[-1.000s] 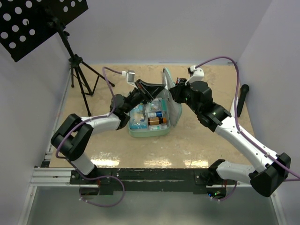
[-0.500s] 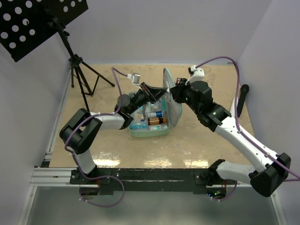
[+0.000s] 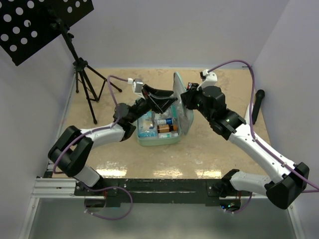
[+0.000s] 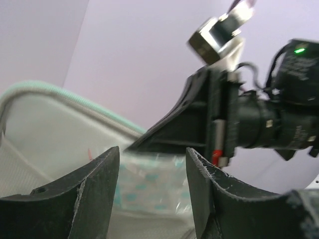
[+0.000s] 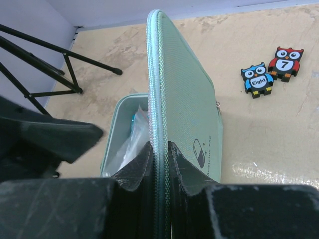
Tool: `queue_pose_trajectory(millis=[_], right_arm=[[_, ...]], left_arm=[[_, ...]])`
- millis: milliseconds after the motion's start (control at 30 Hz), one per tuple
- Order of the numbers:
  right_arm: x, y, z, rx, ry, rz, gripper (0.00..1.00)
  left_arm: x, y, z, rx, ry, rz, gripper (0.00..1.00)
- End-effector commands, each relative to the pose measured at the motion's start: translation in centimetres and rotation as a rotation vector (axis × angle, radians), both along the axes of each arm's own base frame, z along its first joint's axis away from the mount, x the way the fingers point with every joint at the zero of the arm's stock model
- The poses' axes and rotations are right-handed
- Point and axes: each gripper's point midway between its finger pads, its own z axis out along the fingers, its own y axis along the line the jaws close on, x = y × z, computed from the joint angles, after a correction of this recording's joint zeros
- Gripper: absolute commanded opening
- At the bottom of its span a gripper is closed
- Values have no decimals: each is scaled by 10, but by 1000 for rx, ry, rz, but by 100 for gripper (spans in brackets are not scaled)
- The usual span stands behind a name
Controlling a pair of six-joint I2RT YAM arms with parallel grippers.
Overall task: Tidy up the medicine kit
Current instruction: Place the medical item at the medicine box.
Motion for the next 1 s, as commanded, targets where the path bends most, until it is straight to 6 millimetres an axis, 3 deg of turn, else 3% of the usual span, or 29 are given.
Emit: queue_pose_trajectory(millis=[0,300,567,733,900,967], right_arm=[[-10,2,0,3,32,25,0],[-10,2,-2,2,36,30,0],[-10,2,-3,0,38,28,0],[-8,3,-5,-3,40,30,0],[-7,5,-2,0,38,31,0],[-7,4,-1,0,36,27,0]], left_arm=[[-33,27,75,-94,-319,56,60],[-19,18,50,-56,-235,56,56],[-24,39,55,3,-245,156,57],[-25,15,46,100,-228,76,39],[-19,-20,22,245,-205,39,28],[-14,-23,14,270,-182,44,25]])
